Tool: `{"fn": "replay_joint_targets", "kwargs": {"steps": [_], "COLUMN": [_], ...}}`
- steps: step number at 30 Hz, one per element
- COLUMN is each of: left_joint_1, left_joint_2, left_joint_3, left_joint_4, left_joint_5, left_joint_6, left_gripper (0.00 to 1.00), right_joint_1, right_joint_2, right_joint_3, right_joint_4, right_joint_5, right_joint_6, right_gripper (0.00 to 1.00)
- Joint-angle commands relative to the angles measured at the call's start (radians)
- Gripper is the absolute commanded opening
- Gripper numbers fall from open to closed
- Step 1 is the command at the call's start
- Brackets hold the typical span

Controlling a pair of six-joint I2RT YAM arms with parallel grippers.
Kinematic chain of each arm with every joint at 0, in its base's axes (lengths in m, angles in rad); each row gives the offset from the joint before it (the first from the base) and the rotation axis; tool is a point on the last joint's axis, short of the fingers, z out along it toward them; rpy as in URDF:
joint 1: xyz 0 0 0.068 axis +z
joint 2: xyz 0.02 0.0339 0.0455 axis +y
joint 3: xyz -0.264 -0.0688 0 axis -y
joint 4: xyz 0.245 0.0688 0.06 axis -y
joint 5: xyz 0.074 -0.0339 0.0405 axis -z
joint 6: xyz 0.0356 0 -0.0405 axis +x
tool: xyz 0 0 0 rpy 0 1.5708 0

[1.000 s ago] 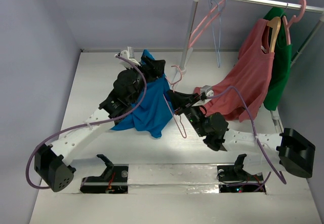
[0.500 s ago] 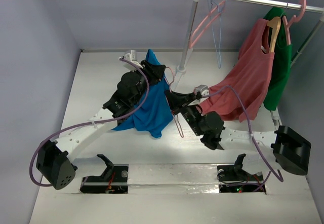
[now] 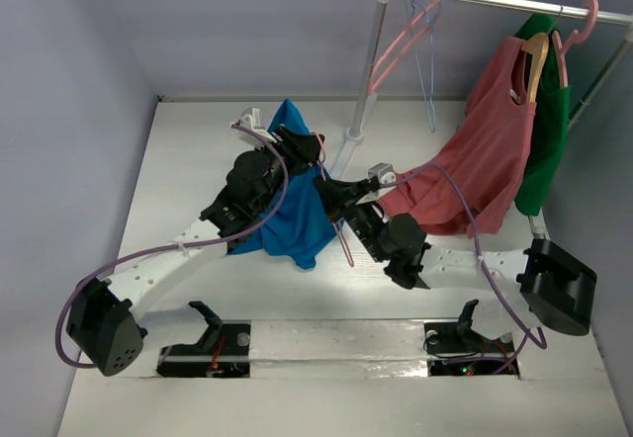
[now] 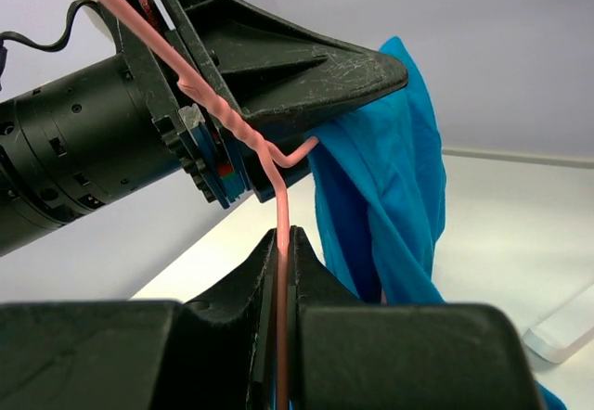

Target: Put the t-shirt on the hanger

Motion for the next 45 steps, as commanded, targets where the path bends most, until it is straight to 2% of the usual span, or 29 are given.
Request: {"fn": "replay_joint_targets", "kwargs": {"steps": [1, 3, 4, 7, 13, 19, 20, 21, 22, 26, 27, 29, 34, 40, 42, 45], "left_joint_1": [-0.005, -0.005, -0.005, -0.005, -0.014, -0.014, -0.014, -0.014, -0.014, -0.014, -0.014, -0.014, -0.014, -0.014, 0.006, 0.018], "left_joint_2": [-0.007, -0.007, -0.009, -0.020, -0.050, -0.078, -0.078, -0.080, -0.080, -0.086, -0.089, -0.089, -0.087, -0.067, -0.055, -0.027], "left_joint_3": [-0.002, -0.009, -0.009, -0.012, -0.038, -0.068, -0.062, -0.061, -0.059, -0.058, -0.058, -0.055, -0.055, -0.101, -0.127, -0.110], "left_joint_4": [0.098, 0.112, 0.111, 0.101, 0.094, 0.124, 0.114, 0.114, 0.112, 0.098, 0.100, 0.097, 0.112, 0.229, 0.290, 0.295], "left_joint_5": [0.024, 0.023, 0.018, 0.004, -0.006, 0.043, 0.049, 0.058, 0.072, 0.083, 0.083, 0.089, 0.089, 0.058, 0.084, 0.141], "left_joint_6": [-0.019, -0.020, -0.020, -0.022, -0.043, -0.077, -0.080, -0.083, -0.083, -0.083, -0.083, -0.079, -0.077, -0.131, -0.158, -0.161], "left_gripper": [0.31, 0.21, 0.10, 0.00, 0.00, 0.00, 0.04, 0.12, 0.26, 0.36, 0.42, 0.48, 0.50, 0.59, 0.62, 0.63], "right_joint_1": [-0.002, -0.002, -0.002, -0.002, -0.002, -0.002, -0.002, -0.013, -0.013, -0.062, -0.094, -0.131, -0.154, -0.164, -0.177, -0.187], "right_joint_2": [-0.011, -0.012, -0.012, -0.009, -0.001, -0.041, -0.049, -0.055, -0.061, -0.096, -0.101, -0.115, -0.135, -0.150, -0.162, -0.176], "right_joint_3": [0.039, 0.034, 0.032, 0.026, 0.037, -0.007, -0.007, -0.007, -0.009, -0.021, -0.027, -0.040, -0.055, -0.076, -0.076, -0.080], "right_joint_4": [0.063, 0.059, 0.057, 0.044, -0.016, 0.007, 0.005, 0.005, 0.005, 0.008, 0.013, 0.033, 0.013, 0.040, 0.028, 0.013], "right_joint_5": [-0.019, -0.019, -0.019, -0.012, 0.030, -0.061, -0.094, -0.111, -0.127, -0.229, -0.252, -0.326, -0.366, -0.385, -0.406, -0.443], "right_joint_6": [-0.002, 0.005, 0.008, 0.018, 0.036, 0.077, 0.080, 0.088, 0.093, 0.151, 0.189, 0.237, 0.268, 0.289, 0.284, 0.287], "right_gripper": [0.00, 0.00, 0.00, 0.00, 0.00, 0.00, 0.00, 0.00, 0.00, 0.00, 0.00, 0.00, 0.00, 0.00, 0.00, 0.00]}}
